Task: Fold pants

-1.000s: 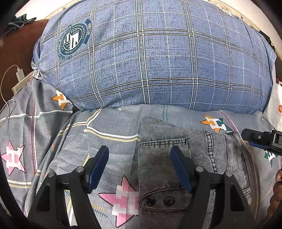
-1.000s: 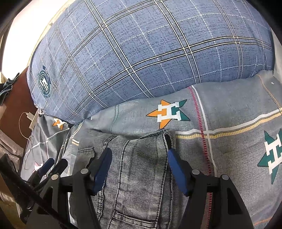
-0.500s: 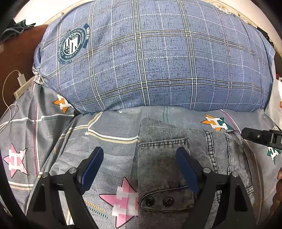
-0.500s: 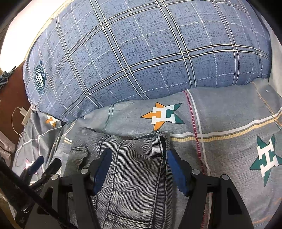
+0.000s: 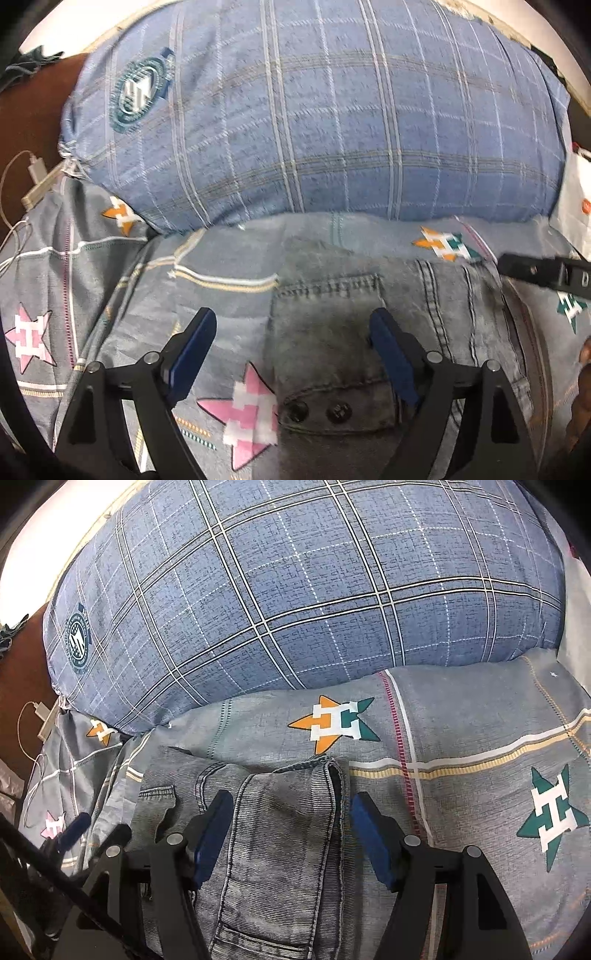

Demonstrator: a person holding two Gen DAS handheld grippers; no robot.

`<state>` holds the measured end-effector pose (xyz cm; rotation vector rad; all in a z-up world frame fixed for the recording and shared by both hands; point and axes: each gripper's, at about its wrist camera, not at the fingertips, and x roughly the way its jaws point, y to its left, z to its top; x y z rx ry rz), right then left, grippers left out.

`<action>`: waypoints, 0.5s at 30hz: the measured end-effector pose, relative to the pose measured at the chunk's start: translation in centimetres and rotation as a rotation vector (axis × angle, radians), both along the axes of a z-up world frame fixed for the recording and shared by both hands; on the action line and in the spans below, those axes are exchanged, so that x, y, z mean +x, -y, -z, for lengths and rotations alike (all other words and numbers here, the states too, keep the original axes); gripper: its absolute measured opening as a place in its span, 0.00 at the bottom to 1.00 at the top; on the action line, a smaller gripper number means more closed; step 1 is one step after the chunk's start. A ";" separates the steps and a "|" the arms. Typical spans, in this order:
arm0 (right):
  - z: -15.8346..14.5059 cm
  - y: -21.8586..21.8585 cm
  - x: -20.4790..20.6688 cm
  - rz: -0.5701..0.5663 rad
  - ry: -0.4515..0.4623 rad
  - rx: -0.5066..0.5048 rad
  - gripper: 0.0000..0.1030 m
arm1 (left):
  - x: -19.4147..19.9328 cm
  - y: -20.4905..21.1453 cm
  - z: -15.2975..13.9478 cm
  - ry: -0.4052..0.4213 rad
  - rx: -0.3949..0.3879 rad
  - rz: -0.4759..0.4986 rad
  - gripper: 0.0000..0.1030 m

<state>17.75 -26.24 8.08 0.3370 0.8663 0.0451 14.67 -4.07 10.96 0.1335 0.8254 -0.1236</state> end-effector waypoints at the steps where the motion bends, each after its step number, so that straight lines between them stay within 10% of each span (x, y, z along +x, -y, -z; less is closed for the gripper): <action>1: 0.0 0.0 0.0 0.003 -0.001 0.000 0.70 | 0.0 0.1 0.0 -0.007 0.003 0.006 0.82; 15: 0.5 -2.0 -7.2 0.013 0.027 0.005 0.72 | -5.2 -1.3 -1.9 0.017 0.008 -0.025 0.83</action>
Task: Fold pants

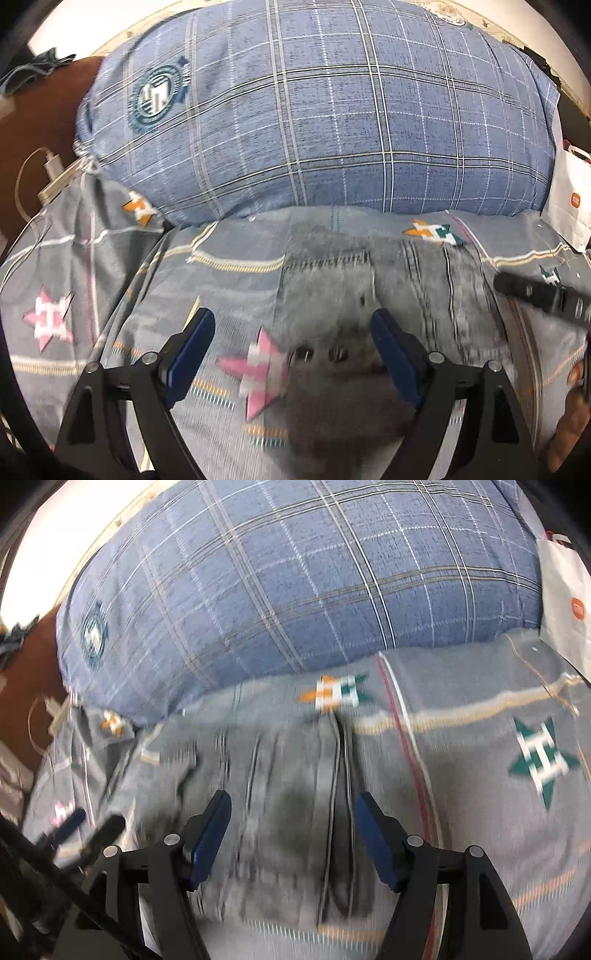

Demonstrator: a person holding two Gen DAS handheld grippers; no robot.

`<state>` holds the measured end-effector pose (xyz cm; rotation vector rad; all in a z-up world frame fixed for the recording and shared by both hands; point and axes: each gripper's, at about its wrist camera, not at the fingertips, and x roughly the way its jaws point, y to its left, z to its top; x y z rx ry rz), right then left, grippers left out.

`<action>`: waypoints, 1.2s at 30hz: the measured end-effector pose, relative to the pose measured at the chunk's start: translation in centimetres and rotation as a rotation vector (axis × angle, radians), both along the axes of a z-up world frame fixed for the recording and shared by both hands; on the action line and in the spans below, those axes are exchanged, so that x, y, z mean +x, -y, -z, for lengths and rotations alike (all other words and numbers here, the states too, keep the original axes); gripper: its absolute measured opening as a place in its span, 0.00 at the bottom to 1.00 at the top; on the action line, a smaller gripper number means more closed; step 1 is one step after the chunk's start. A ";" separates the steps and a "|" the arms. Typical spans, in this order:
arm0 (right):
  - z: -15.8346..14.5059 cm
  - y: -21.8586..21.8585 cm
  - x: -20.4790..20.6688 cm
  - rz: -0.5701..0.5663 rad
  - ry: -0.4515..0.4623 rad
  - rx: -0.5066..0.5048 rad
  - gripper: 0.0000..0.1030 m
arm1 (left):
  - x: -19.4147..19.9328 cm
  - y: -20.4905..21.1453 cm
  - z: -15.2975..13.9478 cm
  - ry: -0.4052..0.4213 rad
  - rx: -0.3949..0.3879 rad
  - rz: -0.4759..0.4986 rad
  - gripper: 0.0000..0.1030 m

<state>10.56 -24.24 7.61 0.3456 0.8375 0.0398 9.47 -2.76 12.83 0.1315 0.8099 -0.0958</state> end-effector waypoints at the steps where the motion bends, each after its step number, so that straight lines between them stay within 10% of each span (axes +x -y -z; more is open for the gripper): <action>1: 0.4 -0.5 -1.2 -0.010 0.001 -0.014 0.72 | -0.8 -0.2 0.3 -0.011 0.001 -0.006 0.84; 12: 1.3 -3.9 -7.2 -0.092 0.014 -0.056 0.72 | -4.2 0.0 2.5 -0.196 -0.034 0.020 0.85; 36: 1.8 -4.3 -6.1 -0.127 0.001 -0.064 0.72 | -3.5 -0.8 3.1 -0.259 -0.027 -0.021 0.85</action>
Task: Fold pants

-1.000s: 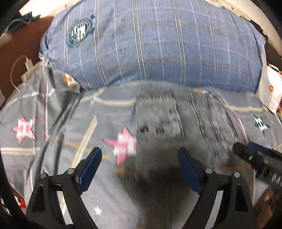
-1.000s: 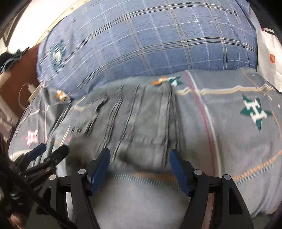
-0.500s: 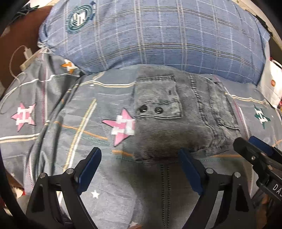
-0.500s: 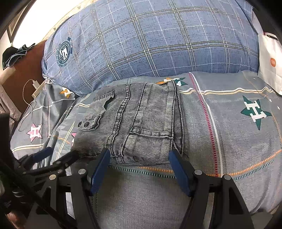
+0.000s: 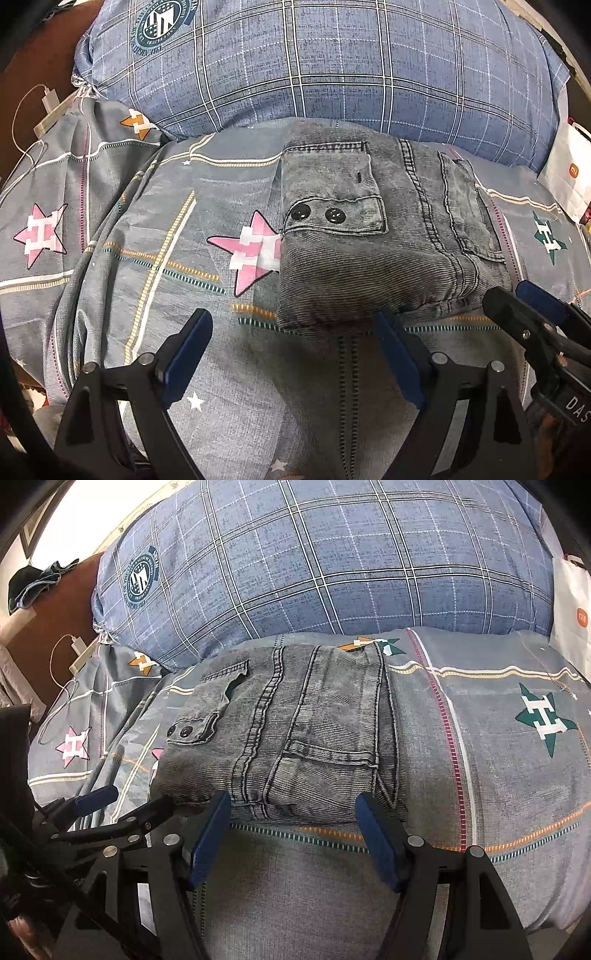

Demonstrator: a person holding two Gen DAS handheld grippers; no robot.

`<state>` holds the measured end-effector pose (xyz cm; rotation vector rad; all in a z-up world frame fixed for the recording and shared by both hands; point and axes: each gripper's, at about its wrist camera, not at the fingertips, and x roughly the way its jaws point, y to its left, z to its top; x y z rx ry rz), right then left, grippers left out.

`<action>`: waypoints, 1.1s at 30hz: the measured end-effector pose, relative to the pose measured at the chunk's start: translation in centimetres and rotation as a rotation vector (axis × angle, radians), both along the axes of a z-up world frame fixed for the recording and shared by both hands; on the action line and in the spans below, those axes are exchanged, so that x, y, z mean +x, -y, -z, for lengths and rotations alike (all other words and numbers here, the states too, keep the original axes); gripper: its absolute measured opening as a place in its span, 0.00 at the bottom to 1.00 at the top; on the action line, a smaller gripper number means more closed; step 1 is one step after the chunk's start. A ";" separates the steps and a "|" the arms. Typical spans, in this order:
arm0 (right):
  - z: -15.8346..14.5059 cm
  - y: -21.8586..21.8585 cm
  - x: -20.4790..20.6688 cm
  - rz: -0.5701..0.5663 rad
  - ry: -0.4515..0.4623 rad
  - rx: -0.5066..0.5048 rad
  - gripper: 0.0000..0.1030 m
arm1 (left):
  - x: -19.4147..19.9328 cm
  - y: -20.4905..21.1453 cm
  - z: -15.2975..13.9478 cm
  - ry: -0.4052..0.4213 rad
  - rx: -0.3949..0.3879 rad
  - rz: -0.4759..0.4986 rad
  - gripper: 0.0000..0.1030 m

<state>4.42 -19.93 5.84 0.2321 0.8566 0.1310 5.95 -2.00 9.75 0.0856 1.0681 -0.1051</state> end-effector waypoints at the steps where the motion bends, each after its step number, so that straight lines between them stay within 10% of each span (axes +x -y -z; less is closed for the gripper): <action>1: 0.0 0.0 0.0 0.000 0.000 0.000 0.72 | 0.0 0.1 0.0 0.001 0.003 0.000 0.85; 33: -0.2 0.6 0.4 0.006 0.006 0.008 0.73 | 0.0 0.1 0.0 0.005 0.015 0.006 0.86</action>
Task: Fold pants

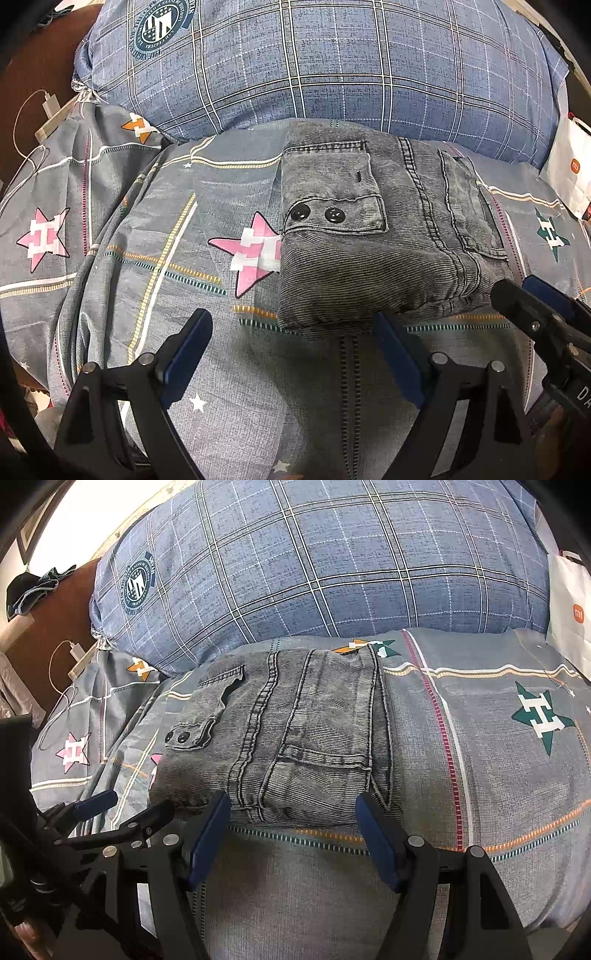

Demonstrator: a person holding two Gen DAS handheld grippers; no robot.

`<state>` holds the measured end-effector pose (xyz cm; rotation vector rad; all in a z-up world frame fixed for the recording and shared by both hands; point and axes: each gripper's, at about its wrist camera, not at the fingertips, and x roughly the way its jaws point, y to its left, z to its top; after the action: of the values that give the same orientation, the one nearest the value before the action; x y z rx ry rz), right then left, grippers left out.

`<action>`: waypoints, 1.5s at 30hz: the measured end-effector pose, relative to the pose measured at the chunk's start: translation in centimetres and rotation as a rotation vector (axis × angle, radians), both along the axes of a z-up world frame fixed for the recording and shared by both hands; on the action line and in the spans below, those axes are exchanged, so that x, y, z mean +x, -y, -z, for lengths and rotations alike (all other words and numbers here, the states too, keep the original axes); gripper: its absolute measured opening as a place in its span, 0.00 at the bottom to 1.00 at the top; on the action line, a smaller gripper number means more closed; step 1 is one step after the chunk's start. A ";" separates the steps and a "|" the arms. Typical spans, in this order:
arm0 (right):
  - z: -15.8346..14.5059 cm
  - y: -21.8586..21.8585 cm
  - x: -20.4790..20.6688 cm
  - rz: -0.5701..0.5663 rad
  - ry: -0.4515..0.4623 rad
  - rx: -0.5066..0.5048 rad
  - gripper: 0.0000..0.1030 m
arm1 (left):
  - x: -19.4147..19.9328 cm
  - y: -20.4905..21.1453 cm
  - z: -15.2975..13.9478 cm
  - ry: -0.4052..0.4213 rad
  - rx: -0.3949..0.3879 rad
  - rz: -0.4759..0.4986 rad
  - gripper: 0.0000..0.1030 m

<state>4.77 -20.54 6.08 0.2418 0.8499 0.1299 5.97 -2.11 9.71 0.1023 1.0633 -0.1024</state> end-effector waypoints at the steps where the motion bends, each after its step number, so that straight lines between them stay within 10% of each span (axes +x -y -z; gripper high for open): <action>1: 0.0 0.0 0.0 0.000 0.000 0.000 0.73 | 0.0 0.0 0.0 0.000 0.000 0.000 0.86; 45: 0.4 -0.2 -0.3 0.011 -0.011 0.000 0.73 | 0.0 0.1 0.2 -0.007 0.004 0.000 0.86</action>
<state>4.49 -20.32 5.64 0.2470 0.8598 0.1181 5.96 -2.23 9.51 0.1057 1.0707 -0.1002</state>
